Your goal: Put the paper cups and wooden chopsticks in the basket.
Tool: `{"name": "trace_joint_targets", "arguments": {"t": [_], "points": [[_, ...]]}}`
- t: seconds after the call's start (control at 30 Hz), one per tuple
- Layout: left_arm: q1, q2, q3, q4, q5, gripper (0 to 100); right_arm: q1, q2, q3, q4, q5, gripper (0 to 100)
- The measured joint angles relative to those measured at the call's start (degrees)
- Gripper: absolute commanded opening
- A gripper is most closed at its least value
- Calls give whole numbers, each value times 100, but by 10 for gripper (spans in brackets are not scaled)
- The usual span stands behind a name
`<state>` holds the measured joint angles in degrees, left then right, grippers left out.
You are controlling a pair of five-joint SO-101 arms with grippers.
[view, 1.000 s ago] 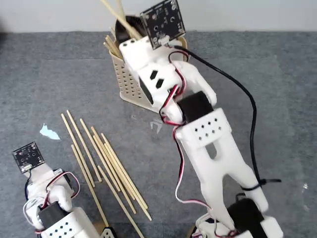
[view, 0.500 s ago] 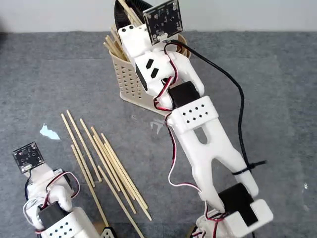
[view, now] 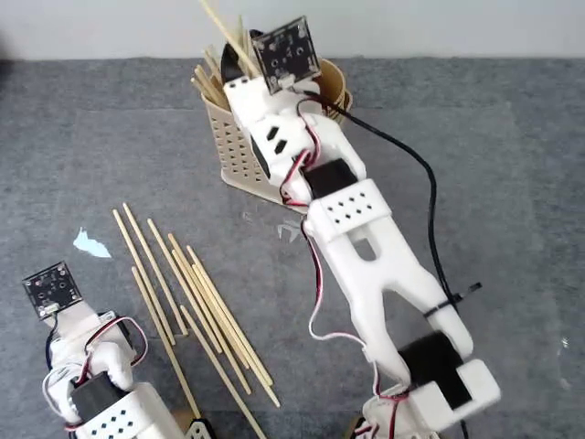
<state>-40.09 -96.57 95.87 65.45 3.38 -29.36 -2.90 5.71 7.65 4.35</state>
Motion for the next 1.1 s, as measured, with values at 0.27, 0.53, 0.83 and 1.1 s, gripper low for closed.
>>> {"name": "trace_joint_targets", "arguments": {"t": [0.27, 0.53, 0.83, 1.1], "points": [[0, 0, 0, 0, 0, 80, 0, -1793, 835, 1459, 0, 132], [0, 0, 0, 0, 0, 80, -35, -2945, 1371, 2734, -422, 132], [0, 0, 0, 0, 0, 79, -440, -2796, 1512, 2989, -536, 136], [0, 0, 0, 0, 0, 79, -624, -1275, 545, 3297, -1398, 136]]}}
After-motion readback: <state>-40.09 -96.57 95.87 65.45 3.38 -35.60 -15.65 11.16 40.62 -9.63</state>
